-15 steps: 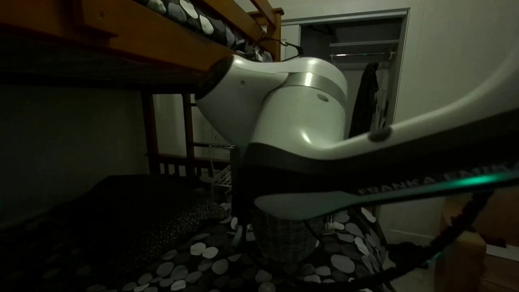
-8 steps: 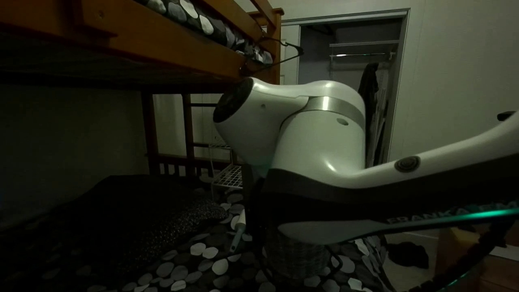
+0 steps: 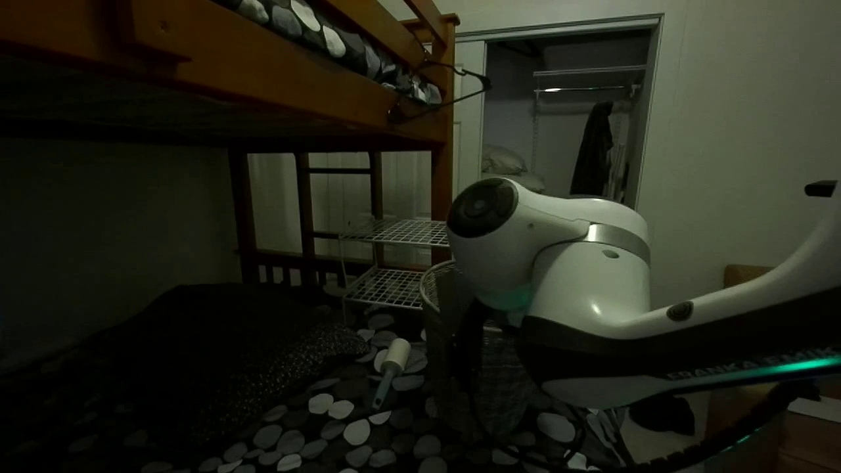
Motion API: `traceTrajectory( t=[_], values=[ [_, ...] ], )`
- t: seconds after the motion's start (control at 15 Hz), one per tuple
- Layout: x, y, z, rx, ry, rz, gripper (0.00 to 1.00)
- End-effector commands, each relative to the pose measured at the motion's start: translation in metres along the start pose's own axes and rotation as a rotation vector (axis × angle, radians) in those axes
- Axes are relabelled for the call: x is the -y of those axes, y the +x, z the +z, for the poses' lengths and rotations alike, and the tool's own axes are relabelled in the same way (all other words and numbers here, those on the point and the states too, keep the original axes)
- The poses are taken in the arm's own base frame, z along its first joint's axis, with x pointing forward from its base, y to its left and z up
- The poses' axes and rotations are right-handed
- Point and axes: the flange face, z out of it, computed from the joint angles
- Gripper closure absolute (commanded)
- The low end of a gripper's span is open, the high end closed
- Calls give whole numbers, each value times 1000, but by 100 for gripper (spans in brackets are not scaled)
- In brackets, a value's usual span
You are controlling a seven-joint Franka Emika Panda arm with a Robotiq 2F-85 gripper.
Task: Move the basket to the right
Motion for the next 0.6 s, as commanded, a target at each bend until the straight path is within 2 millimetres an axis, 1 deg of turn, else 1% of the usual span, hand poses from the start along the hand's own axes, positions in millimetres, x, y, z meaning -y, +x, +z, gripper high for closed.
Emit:
traceTrajectory(
  t=[0.0, 0.2, 0.27, 0.33, 0.4, 0.47, 0.53],
  values=[
    [18, 33, 23, 25, 28, 83, 97],
    [26, 47, 41, 31, 21, 109, 97],
    [30, 48, 48, 42, 21, 99, 97],
    [28, 48, 52, 54, 12, 94, 97],
    [30, 46, 57, 71, 3, 89, 64],
    [31, 45, 60, 83, 0, 88, 64],
    [30, 43, 60, 93, -1, 88, 57]
  ],
)
